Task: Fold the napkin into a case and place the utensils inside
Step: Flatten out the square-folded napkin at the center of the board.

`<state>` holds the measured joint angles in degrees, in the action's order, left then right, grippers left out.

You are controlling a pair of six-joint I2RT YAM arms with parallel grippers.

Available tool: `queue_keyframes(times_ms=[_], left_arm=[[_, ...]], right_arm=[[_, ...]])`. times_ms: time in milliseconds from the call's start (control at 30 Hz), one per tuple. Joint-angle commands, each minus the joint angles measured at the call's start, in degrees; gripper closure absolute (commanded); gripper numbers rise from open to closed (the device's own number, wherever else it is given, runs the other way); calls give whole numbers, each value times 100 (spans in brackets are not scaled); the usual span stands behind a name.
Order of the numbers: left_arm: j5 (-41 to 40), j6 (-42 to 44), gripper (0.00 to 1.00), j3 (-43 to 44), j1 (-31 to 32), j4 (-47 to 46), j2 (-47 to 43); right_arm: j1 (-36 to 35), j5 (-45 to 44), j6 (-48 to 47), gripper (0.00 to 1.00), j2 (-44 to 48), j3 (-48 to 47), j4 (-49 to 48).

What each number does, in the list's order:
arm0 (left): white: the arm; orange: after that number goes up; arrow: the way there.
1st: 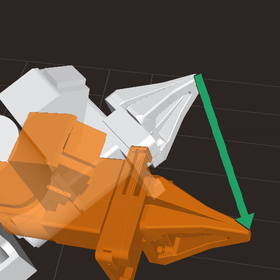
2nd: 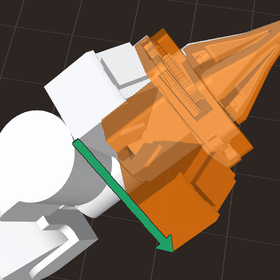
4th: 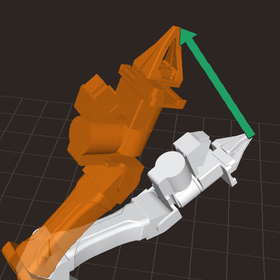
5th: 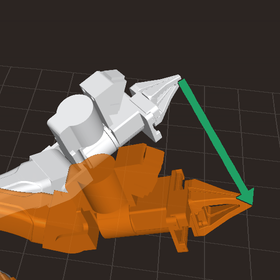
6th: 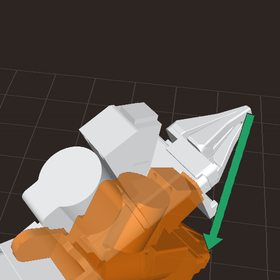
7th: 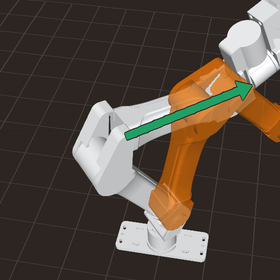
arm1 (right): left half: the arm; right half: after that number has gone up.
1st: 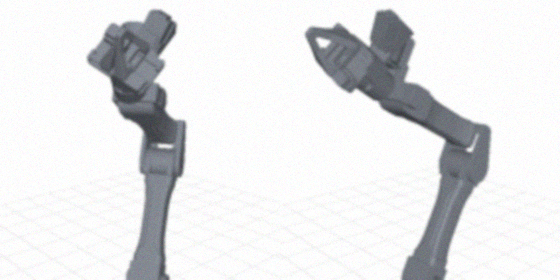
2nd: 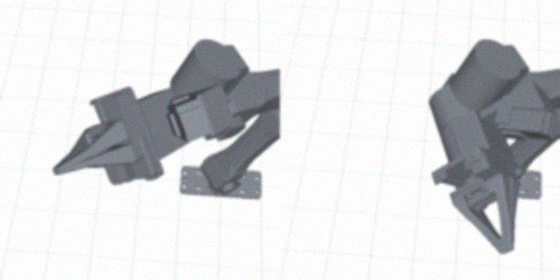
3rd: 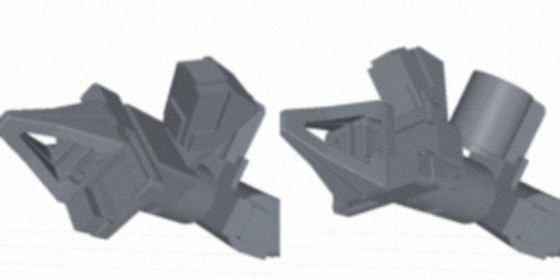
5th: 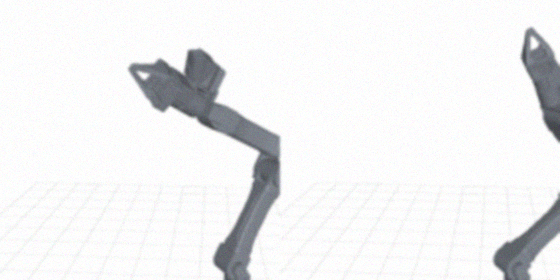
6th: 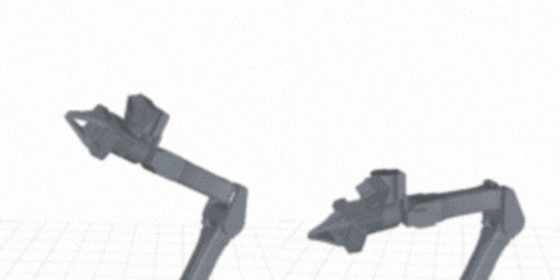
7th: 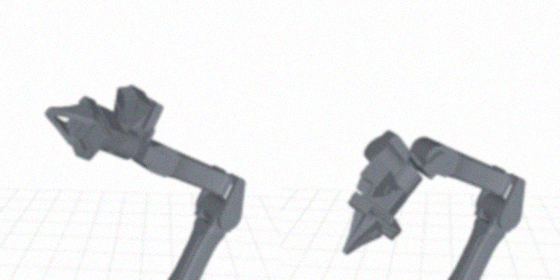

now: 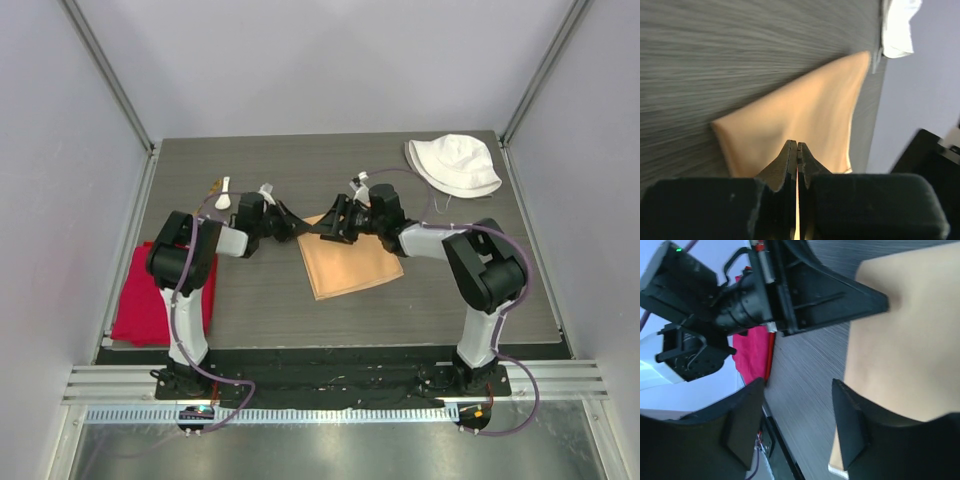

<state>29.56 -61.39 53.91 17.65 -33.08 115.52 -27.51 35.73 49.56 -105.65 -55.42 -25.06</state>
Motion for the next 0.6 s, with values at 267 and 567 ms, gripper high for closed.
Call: queue_keyframes(times_ms=[267,567], left_arm=[[-319,311,98,-258,-227,109,172],[-468,337,99,-408,-323,187,313]], right_arm=[[-650,241,765,33,-1466,-215,-2176],[-905,321,863,33,-1635,496,-2477]])
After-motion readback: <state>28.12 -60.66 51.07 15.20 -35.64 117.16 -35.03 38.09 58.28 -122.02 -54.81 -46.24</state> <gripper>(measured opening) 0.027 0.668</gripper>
